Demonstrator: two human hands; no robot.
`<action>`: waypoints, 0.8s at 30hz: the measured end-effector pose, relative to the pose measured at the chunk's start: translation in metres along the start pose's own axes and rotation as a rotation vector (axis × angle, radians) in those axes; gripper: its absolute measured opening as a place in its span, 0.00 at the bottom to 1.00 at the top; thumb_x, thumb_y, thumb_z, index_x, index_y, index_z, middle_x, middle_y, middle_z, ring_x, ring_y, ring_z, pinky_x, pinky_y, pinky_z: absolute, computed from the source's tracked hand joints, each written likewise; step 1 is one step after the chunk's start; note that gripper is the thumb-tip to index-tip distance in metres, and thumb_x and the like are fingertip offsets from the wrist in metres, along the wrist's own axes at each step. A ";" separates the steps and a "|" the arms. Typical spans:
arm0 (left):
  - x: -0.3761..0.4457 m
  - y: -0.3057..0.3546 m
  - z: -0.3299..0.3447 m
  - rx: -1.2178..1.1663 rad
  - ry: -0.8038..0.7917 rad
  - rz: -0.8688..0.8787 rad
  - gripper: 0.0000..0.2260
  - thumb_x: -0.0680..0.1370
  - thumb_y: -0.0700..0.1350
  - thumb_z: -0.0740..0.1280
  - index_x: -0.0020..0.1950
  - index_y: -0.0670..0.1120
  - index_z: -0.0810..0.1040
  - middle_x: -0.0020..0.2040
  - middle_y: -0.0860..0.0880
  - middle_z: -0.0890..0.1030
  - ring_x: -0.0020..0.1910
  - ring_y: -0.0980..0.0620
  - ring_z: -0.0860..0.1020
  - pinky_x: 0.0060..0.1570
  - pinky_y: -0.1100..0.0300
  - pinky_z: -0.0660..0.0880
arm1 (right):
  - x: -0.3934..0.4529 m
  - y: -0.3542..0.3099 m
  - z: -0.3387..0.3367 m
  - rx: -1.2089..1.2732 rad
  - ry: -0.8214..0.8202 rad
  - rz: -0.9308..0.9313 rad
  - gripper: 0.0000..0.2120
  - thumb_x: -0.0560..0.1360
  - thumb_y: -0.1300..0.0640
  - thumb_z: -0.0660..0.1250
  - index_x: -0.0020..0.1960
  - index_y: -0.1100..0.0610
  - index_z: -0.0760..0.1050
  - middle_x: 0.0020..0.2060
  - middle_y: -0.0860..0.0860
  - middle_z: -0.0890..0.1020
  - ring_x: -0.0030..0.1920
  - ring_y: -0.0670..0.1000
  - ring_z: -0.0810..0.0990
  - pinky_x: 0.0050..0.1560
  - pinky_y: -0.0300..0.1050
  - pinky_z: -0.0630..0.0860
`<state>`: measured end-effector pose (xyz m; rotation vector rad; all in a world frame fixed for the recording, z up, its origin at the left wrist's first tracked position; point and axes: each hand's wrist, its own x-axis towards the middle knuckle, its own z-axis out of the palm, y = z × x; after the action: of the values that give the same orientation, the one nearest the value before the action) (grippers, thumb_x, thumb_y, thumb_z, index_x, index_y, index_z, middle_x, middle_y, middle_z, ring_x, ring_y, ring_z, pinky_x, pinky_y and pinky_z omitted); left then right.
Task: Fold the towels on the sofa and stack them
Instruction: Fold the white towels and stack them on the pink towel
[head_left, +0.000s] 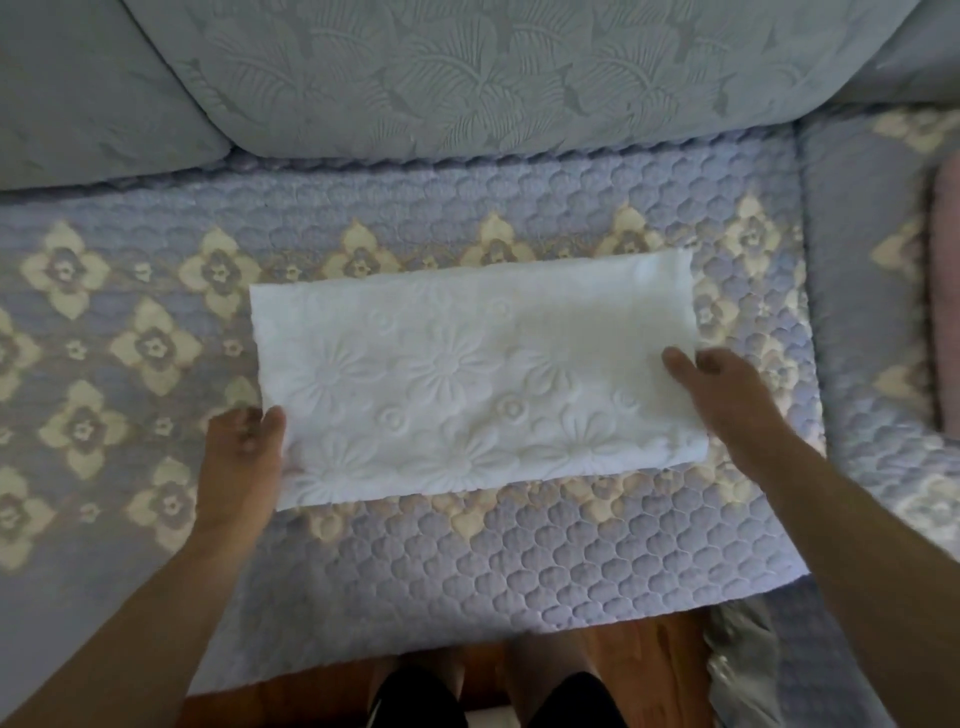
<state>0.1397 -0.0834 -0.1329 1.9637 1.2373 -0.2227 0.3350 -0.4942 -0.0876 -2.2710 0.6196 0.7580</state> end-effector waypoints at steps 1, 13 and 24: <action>-0.011 -0.006 -0.003 0.033 -0.014 -0.028 0.17 0.81 0.52 0.66 0.46 0.38 0.71 0.35 0.50 0.70 0.42 0.37 0.76 0.43 0.51 0.68 | -0.012 0.013 -0.003 -0.023 -0.044 0.021 0.17 0.77 0.42 0.68 0.55 0.55 0.77 0.47 0.51 0.82 0.46 0.52 0.81 0.45 0.48 0.78; -0.053 -0.014 0.006 0.513 0.110 -0.048 0.09 0.80 0.46 0.65 0.54 0.41 0.74 0.48 0.36 0.80 0.51 0.32 0.77 0.58 0.39 0.71 | -0.038 0.064 0.008 -0.169 0.086 0.069 0.10 0.78 0.46 0.66 0.53 0.52 0.73 0.45 0.52 0.79 0.49 0.59 0.78 0.48 0.54 0.76; -0.070 0.095 0.133 0.775 -0.063 0.774 0.27 0.83 0.60 0.52 0.82 0.53 0.57 0.82 0.42 0.52 0.81 0.39 0.47 0.77 0.36 0.49 | -0.014 -0.021 0.108 -0.663 0.239 -0.620 0.31 0.83 0.40 0.47 0.82 0.52 0.48 0.81 0.55 0.46 0.80 0.59 0.42 0.79 0.59 0.43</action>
<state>0.2151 -0.2441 -0.1365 2.9077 0.2589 -0.3933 0.2999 -0.4001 -0.1356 -2.9477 -0.3079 0.4082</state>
